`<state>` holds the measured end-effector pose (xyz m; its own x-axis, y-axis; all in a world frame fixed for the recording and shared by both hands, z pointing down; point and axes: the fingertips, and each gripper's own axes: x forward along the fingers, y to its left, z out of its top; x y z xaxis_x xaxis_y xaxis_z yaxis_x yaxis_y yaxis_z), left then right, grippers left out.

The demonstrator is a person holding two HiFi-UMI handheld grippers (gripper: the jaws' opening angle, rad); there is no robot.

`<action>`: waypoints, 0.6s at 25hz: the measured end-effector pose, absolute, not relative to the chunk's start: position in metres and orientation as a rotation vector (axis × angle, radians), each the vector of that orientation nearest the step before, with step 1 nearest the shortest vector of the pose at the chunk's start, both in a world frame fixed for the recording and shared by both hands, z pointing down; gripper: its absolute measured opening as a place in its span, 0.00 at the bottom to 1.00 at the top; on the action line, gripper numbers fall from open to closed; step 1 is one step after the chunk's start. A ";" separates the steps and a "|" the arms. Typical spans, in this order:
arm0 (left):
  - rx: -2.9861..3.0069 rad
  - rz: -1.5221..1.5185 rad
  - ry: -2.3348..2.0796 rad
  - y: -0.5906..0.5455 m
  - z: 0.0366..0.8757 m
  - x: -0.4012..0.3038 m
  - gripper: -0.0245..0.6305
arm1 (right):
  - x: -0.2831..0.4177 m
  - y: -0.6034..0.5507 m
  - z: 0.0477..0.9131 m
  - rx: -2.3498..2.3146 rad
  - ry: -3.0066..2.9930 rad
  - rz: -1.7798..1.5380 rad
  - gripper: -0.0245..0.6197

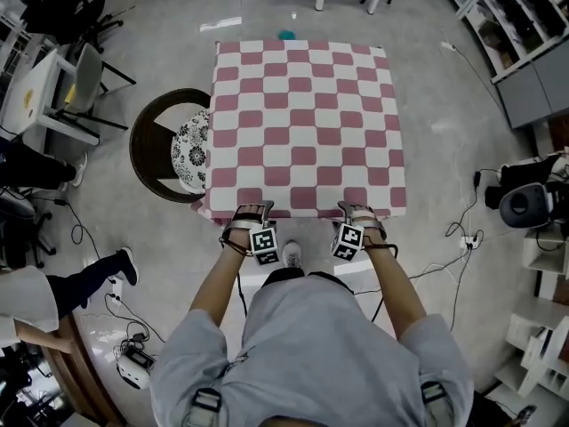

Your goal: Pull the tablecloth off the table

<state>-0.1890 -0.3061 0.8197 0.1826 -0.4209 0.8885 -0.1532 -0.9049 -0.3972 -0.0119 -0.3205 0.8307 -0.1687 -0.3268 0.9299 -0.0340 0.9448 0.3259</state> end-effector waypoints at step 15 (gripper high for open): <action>-2.117 -1.764 0.680 -0.329 0.841 -0.197 0.44 | 0.011 -0.348 0.850 0.387 -1.659 -0.373 0.46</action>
